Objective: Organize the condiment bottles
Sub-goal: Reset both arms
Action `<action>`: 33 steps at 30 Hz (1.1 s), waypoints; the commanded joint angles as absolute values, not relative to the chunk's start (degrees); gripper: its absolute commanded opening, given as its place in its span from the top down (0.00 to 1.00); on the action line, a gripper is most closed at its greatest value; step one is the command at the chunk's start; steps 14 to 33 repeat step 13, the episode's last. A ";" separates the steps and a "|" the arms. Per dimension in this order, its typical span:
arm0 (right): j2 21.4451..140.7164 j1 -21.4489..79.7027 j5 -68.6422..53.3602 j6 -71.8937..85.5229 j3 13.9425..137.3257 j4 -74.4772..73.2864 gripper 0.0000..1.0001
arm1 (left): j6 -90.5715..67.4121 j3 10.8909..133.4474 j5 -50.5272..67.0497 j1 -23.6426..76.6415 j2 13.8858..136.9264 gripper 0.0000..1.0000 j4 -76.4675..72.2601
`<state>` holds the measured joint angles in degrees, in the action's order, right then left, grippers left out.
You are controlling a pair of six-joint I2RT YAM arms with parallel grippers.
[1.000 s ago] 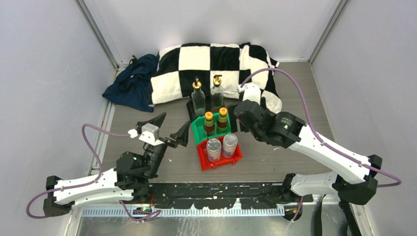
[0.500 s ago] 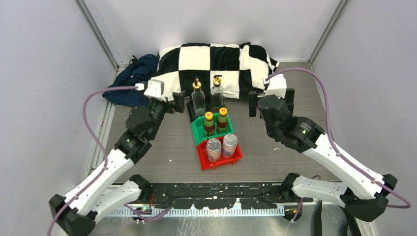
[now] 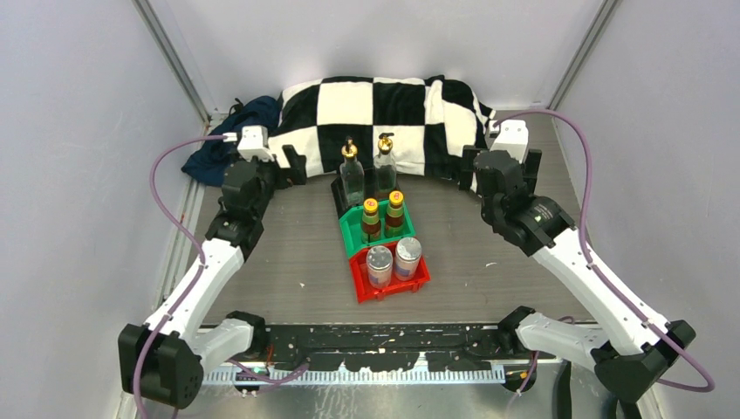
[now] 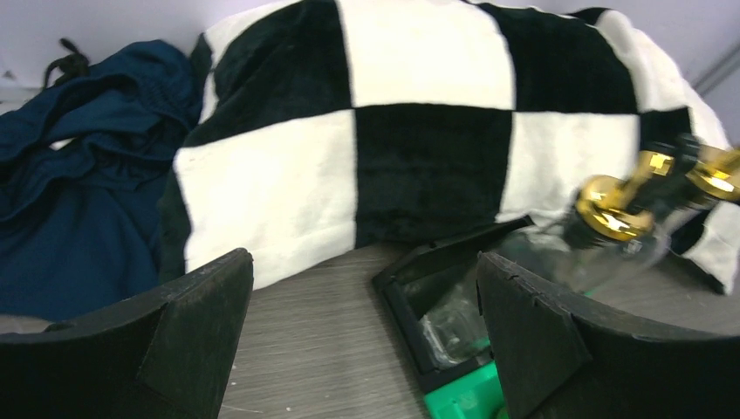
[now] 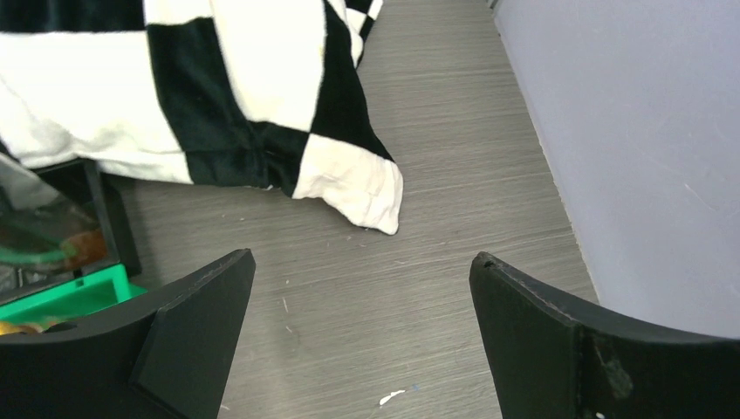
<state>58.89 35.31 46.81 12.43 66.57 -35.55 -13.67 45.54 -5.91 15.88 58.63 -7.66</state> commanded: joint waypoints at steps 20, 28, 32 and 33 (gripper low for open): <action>57.26 30.29 47.63 14.41 55.90 -15.24 0.00 | -18.77 41.02 -5.51 9.58 63.84 0.01 -15.32; 57.26 30.29 47.63 14.41 55.90 -15.24 0.00 | -18.77 41.02 -5.51 9.58 63.84 0.01 -15.32; 57.26 30.29 47.63 14.41 55.90 -15.24 0.00 | -18.77 41.02 -5.51 9.58 63.84 0.01 -15.32; 57.26 30.29 47.63 14.41 55.90 -15.24 0.00 | -18.77 41.02 -5.51 9.58 63.84 0.01 -15.32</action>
